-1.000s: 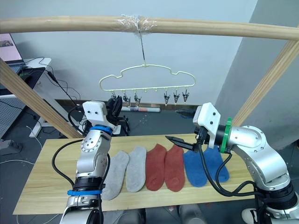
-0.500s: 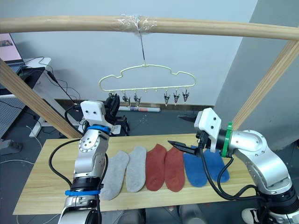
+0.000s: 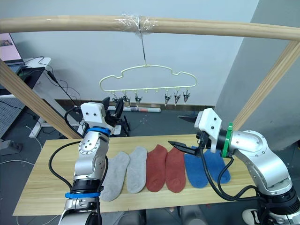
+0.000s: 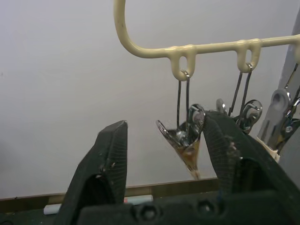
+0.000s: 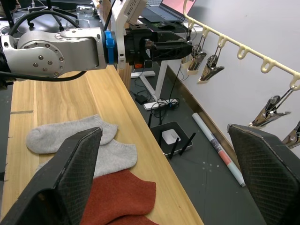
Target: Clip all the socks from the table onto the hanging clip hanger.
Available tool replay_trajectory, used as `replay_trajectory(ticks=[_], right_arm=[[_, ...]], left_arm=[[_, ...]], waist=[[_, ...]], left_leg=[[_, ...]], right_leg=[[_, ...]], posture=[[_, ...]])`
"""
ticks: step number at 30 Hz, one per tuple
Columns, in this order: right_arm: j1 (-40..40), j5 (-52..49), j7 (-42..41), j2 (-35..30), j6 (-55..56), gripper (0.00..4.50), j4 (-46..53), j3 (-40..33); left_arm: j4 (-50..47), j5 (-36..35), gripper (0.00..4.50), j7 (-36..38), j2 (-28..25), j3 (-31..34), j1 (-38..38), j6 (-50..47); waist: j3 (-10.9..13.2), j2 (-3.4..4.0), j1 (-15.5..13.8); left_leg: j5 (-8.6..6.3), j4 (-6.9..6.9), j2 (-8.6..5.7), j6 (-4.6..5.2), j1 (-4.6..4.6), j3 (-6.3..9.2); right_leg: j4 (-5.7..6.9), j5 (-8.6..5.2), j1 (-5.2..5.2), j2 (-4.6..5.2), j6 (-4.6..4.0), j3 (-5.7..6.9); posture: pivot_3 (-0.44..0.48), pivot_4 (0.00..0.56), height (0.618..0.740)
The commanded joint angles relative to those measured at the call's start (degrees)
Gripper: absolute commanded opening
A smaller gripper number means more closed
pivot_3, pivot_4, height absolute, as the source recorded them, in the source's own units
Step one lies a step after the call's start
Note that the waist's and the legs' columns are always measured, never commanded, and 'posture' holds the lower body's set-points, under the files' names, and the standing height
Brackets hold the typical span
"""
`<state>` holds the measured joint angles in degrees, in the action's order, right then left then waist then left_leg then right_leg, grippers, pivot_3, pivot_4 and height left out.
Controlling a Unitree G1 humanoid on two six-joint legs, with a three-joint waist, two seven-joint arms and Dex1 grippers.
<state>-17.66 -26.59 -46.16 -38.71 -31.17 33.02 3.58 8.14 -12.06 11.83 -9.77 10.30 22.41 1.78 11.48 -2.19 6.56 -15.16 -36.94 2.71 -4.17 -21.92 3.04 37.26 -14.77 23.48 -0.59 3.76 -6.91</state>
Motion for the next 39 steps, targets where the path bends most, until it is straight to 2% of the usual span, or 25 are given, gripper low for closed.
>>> replay_trajectory(ticks=[1, 16, 19, 24, 27, 35, 39], right_arm=[[-0.89, -0.77, -0.20, -0.10, 0.51, 4.50, 2.19, -0.55], [-0.48, -0.90, -0.36, -0.38, 0.37, 4.50, 2.38, -0.73], [-0.51, -0.94, -0.42, -0.43, 0.31, 4.50, 2.34, -0.77], [-0.67, -1.04, -0.62, -0.55, 0.27, 4.50, 2.19, -0.87], [-0.67, -1.08, -0.74, -0.65, 0.23, 4.50, 2.19, -0.89], [1.87, 1.68, -0.40, -1.74, 0.90, 4.50, 0.64, -0.25], [8.30, 10.62, 7.29, -1.60, 1.48, 4.50, -5.60, -0.01]], left_arm=[[-3.72, 0.70, 2.53, -0.70, -0.01, -0.57, 0.14, 0.76], [-4.68, 0.02, 2.53, -1.31, 0.97, -0.92, 0.56, -0.07], [-4.75, -0.10, 1.95, -1.19, 1.00, -1.09, 0.45, -0.09], [-4.81, -0.07, 0.57, -1.09, 0.91, -1.22, 0.39, -0.03], [-4.91, 0.09, 0.07, -1.27, 0.75, -1.13, 0.28, 0.00], [-5.94, 0.34, 0.01, -1.28, -0.11, -0.80, -0.43, -0.50], [-7.27, 0.34, 0.01, -0.03, -1.46, -1.23, -1.07, -1.34]], waist=[[0.00, 0.00, -0.02], [0.05, 0.02, -0.03], [0.20, 0.03, -0.03], [0.29, 0.05, -0.04], [0.30, 0.06, -0.04], [0.35, 0.07, -0.09], [0.39, 0.06, -0.20]], left_leg=[[0.00, 0.00, 0.00, 0.00, -0.02, 0.00], [-0.02, 0.03, 0.00, 0.03, -0.05, 0.01], [-0.02, 0.03, 0.00, 0.03, -0.04, 0.01], [-0.02, 0.03, 0.00, 0.03, -0.05, 0.01], [-0.02, 0.03, 0.00, 0.03, -0.05, 0.01], [-0.02, 0.03, 0.00, 0.03, -0.06, 0.01], [-0.02, 0.04, 0.00, 0.03, -0.07, 0.02]], right_leg=[[-0.03, 0.00, 0.00, 0.00, 0.00, 0.00], [-0.12, 0.01, 0.00, 0.01, 0.01, 0.01], [-0.12, 0.01, 0.00, 0.01, 0.01, 0.01], [-0.13, 0.01, 0.00, 0.01, 0.01, 0.01], [-0.13, 0.01, 0.00, 0.01, 0.01, 0.01], [-0.14, 0.02, -0.01, 0.01, 0.01, 0.01], [-0.18, 0.02, -0.01, 0.02, 0.01, 0.02]], posture=[[-0.157, 0.201, 0.740], [-0.158, 0.207, 0.740], [-0.157, 0.208, 0.740], [-0.155, 0.208, 0.740], [-0.154, 0.209, 0.740], [-0.149, 0.214, 0.740], [-0.141, 0.225, 0.740]])
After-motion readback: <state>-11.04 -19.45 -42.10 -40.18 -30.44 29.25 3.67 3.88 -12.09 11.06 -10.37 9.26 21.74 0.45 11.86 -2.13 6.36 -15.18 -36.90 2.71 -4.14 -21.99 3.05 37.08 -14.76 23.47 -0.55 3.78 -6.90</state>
